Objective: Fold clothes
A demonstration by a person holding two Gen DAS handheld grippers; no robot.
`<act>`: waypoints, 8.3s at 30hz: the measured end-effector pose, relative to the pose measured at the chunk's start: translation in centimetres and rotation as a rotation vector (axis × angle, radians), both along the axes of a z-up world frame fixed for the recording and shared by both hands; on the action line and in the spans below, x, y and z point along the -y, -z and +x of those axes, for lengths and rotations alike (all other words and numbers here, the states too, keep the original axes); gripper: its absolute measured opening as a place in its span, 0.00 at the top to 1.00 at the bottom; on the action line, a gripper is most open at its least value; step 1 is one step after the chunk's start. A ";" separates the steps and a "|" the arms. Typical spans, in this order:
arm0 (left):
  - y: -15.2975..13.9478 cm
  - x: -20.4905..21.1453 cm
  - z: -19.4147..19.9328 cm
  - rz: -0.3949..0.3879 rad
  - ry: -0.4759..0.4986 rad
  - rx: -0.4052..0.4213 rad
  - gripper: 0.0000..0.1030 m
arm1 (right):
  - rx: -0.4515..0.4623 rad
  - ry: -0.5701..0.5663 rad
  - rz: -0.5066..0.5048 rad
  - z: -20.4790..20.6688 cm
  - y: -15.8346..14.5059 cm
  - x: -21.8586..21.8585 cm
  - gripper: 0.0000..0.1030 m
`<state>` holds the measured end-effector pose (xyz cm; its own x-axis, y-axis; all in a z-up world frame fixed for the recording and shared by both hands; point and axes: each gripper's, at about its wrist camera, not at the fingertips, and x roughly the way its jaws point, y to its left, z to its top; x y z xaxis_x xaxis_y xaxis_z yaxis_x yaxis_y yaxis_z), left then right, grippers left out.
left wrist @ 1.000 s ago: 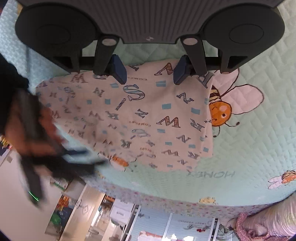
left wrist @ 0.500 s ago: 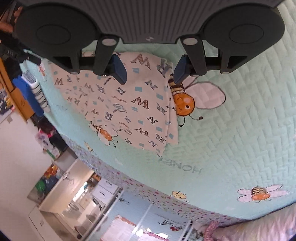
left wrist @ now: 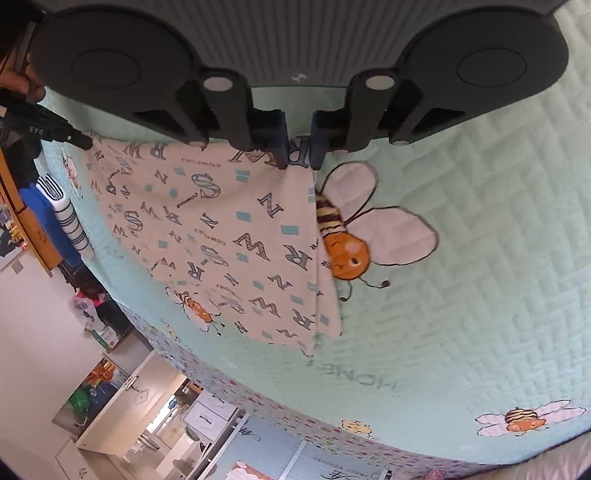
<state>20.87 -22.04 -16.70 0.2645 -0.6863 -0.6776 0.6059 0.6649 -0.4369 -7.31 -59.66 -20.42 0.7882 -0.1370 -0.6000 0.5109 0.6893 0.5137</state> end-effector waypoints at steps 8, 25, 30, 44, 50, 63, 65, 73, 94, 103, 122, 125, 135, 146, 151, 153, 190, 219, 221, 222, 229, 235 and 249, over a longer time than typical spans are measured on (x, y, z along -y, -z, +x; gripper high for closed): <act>-0.8 -0.1 0.4 0.012 -0.039 0.013 0.83 | -0.007 0.041 0.032 -0.5 -0.2 -0.2 0.91; -0.6 5.2 -1.0 -0.036 0.117 0.100 0.69 | 0.097 0.040 -0.060 1.6 -1.6 2.1 0.69; -1.2 6.9 -2.7 -0.099 0.178 0.111 0.60 | 0.227 -0.117 -0.035 4.9 -3.9 -1.1 0.37; -2.6 6.9 -8.1 0.105 0.356 0.385 0.60 | -0.083 -0.527 -0.601 6.1 -3.9 -14.6 0.43; -0.5 9.4 -5.2 0.120 0.390 0.272 0.60 | -0.154 -0.674 -0.718 9.2 -1.7 -16.5 0.82; -2.3 7.4 -7.0 0.021 0.353 0.276 0.61 | -0.063 -0.602 -0.756 4.7 -2.9 -18.2 0.94; -2.4 9.1 -4.9 -0.003 0.322 0.252 0.60 | -0.041 -0.534 -0.690 6.5 -3.6 -16.8 0.86; 0.7 7.0 -5.3 0.078 0.266 0.167 0.64 | -0.122 -0.471 -0.524 6.6 -0.8 -15.2 0.85; -1.1 9.4 0.0 0.086 0.144 0.299 0.47 | -0.056 -0.238 -0.615 7.9 -3.7 -8.1 0.35; -1.1 5.7 -0.1 0.043 0.085 0.268 0.50 | -0.158 -0.063 -0.505 7.9 -0.8 0.6 0.27; -1.8 6.2 -2.8 0.040 0.083 0.229 0.39 | -0.104 0.033 -0.468 9.8 -4.1 -0.3 0.26; -1.5 5.3 -4.1 0.018 0.031 0.146 0.39 | -0.103 0.003 -0.435 7.0 -3.7 -3.4 0.23; -3.2 -1.0 -9.8 0.019 -0.058 0.033 0.39 | -0.159 0.173 -0.275 -4.5 -2.7 -8.9 0.23; -3.8 -7.3 -11.9 -0.075 -0.232 -0.129 0.37 | -0.047 0.174 -0.231 -11.5 -3.6 -14.0 0.18; -3.0 -7.8 -9.0 -0.206 -0.350 -0.209 0.36 | -0.078 0.112 -0.221 -9.9 -2.4 -16.3 0.18; -2.4 -7.1 -7.7 -0.252 -0.396 -0.234 0.36 | -0.072 0.092 -0.234 -9.6 -2.7 -16.8 0.18; 3.7 -0.3 -3.6 -0.497 -0.462 -0.298 0.36 | -0.663 -0.380 -0.380 40.8 -8.7 -22.5 0.17; 2.6 0.4 -1.9 -0.555 -0.461 -0.372 0.37 | -1.050 -0.242 -0.553 46.7 -2.9 -24.9 0.50; 2.6 0.4 -1.7 -0.556 -0.455 -0.388 0.40 | -1.049 -0.246 -0.539 46.5 -2.9 -24.9 0.68; 2.6 0.4 -1.5 -0.556 -0.451 -0.392 0.40 | -1.049 -0.241 -0.536 46.4 -2.8 -24.8 0.69; 2.5 0.8 -0.6 -0.522 -0.413 -0.423 0.65 | -1.033 -0.234 -0.516 45.7 -2.8 -24.0 0.84; 2.4 0.8 -0.4 -0.503 -0.406 -0.429 0.73 | -1.010 -0.231 -0.496 45.4 -2.9 -23.5 0.85; 3.0 1.0 -0.9 -0.484 -0.396 -0.424 0.86 | -0.972 -0.241 -0.477 44.8 -3.2 -23.0 0.86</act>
<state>20.01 -23.05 -19.69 0.3368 -0.8411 -0.4232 0.0761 0.4723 -0.8781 37.50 -36.64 -17.20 0.0471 -0.4249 -0.9040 0.3782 0.8453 -0.3776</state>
